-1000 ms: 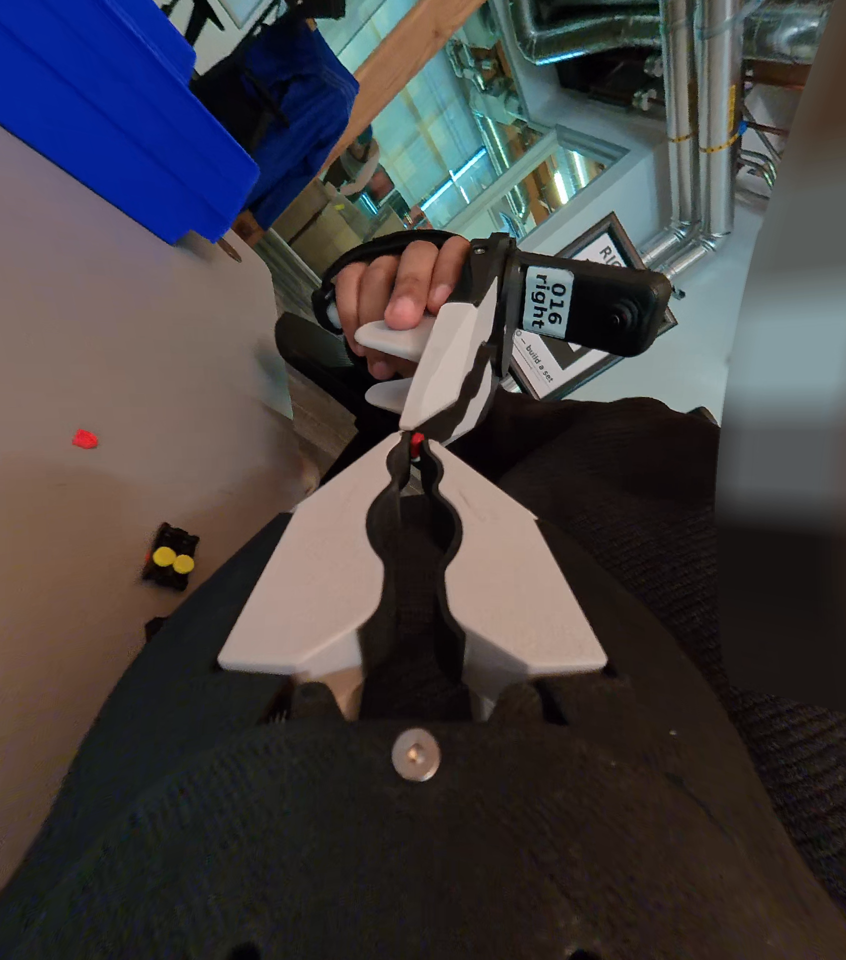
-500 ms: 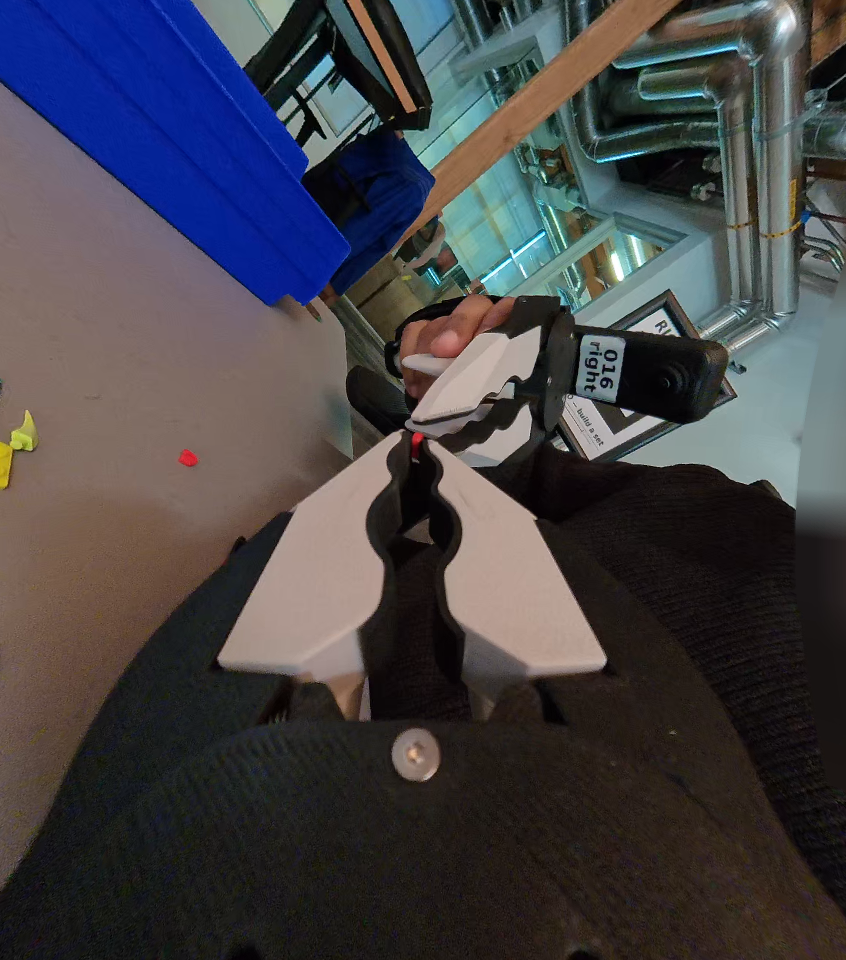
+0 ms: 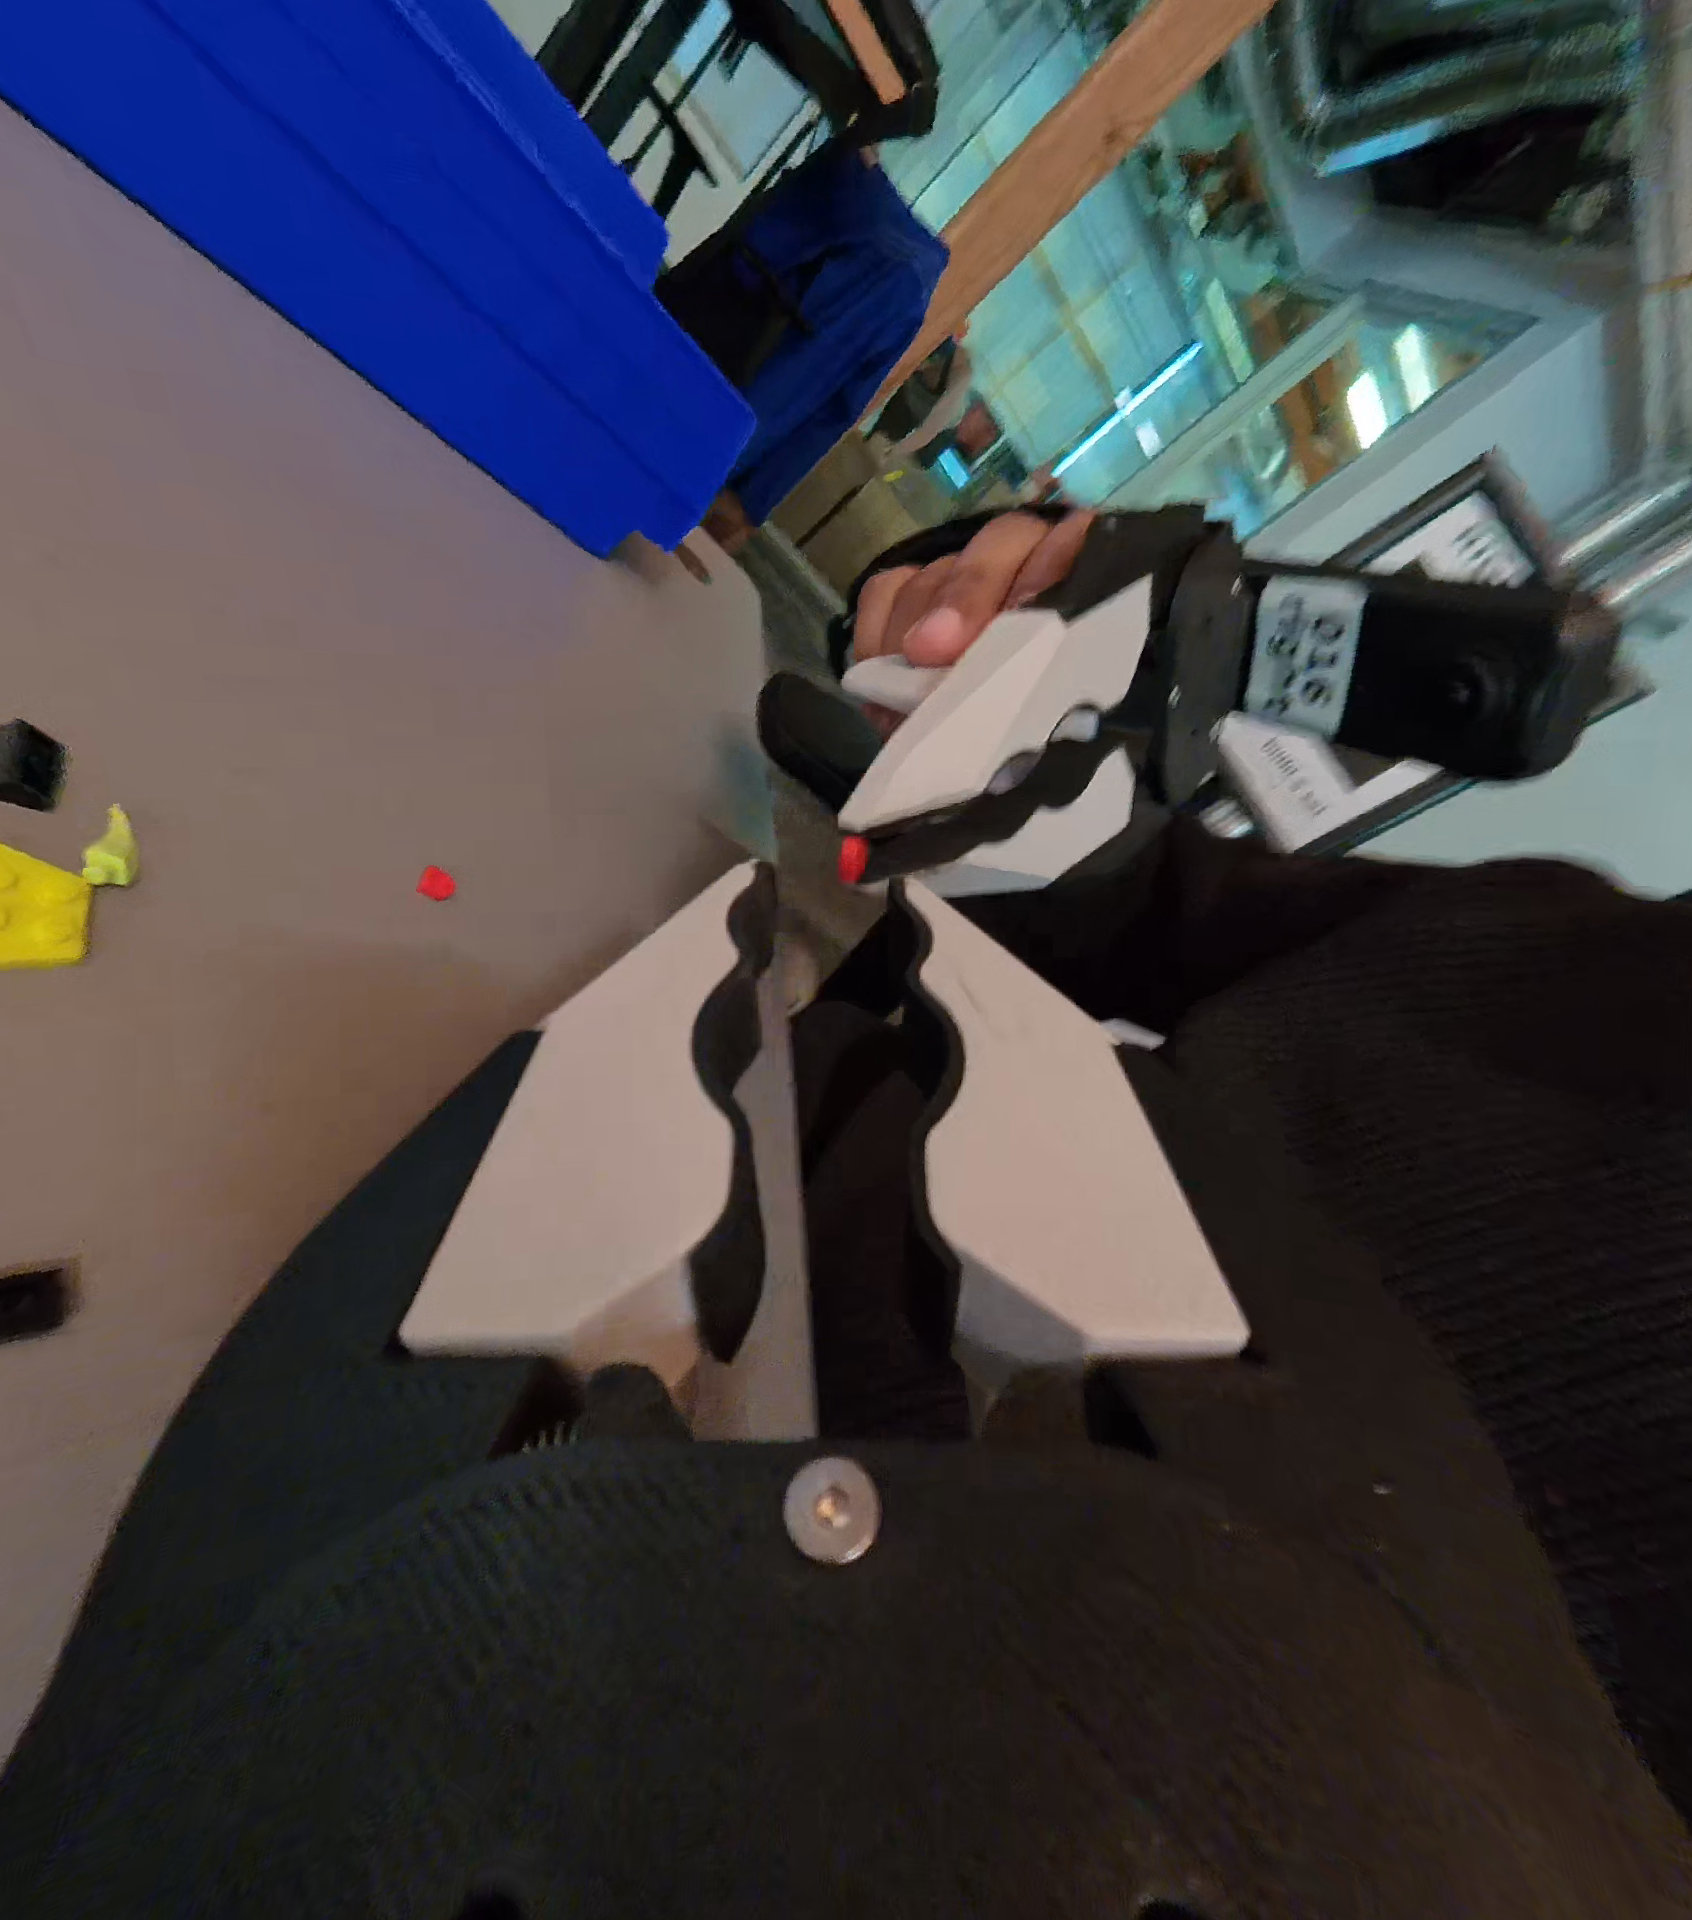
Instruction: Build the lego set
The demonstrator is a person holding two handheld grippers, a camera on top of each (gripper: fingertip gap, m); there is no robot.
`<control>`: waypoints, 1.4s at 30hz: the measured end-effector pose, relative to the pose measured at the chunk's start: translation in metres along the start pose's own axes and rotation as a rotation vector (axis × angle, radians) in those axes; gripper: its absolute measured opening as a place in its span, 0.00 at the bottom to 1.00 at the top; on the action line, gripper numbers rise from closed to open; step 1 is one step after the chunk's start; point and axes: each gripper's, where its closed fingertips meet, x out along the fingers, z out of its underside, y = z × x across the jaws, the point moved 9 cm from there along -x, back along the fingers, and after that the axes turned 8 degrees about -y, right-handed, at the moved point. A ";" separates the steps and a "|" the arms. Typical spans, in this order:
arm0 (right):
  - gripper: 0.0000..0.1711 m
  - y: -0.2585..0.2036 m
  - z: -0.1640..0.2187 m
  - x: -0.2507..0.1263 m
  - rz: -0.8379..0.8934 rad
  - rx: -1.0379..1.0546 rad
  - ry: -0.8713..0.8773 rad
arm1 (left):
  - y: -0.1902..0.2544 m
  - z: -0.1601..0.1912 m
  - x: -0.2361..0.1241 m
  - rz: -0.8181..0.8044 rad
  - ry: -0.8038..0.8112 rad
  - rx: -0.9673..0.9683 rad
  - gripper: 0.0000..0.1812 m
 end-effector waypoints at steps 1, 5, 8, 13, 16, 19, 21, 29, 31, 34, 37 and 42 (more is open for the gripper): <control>0.04 0.001 0.003 0.001 -0.010 0.015 -0.012 | 0.000 0.001 0.000 -0.058 -0.034 0.059 0.11; 0.04 0.003 0.024 0.014 -0.136 0.127 -0.115 | -0.002 0.012 0.006 -0.364 -0.241 0.345 0.16; 0.04 -0.003 0.039 0.029 -0.216 0.183 -0.170 | -0.005 0.024 0.016 -0.578 -0.393 0.518 0.19; 0.04 -0.017 0.041 0.045 -0.346 0.225 -0.164 | -0.010 0.038 0.028 -0.693 -0.508 0.624 0.19; 0.04 -0.022 0.038 0.048 -0.371 0.215 -0.154 | -0.013 0.038 0.030 -0.697 -0.511 0.618 0.18; 0.04 -0.023 0.041 0.052 -0.382 0.214 -0.171 | -0.015 0.038 0.031 -0.707 -0.514 0.619 0.16; 0.04 -0.023 0.042 0.053 -0.394 0.231 -0.169 | -0.015 0.039 0.031 -0.703 -0.512 0.623 0.14; 0.04 -0.020 0.045 0.055 -0.439 0.291 -0.153 | -0.014 0.040 0.033 -0.701 -0.512 0.635 0.09; 0.04 -0.021 0.044 0.056 -0.443 0.294 -0.148 | -0.014 0.040 0.033 -0.702 -0.514 0.641 0.09; 0.04 -0.022 0.045 0.057 -0.449 0.297 -0.157 | -0.014 0.041 0.033 -0.701 -0.517 0.643 0.09; 0.04 -0.022 0.045 0.057 -0.452 0.303 -0.158 | -0.014 0.041 0.034 -0.703 -0.519 0.649 0.09; 0.04 -0.022 0.045 0.057 -0.448 0.299 -0.162 | -0.013 0.041 0.034 -0.701 -0.518 0.648 0.09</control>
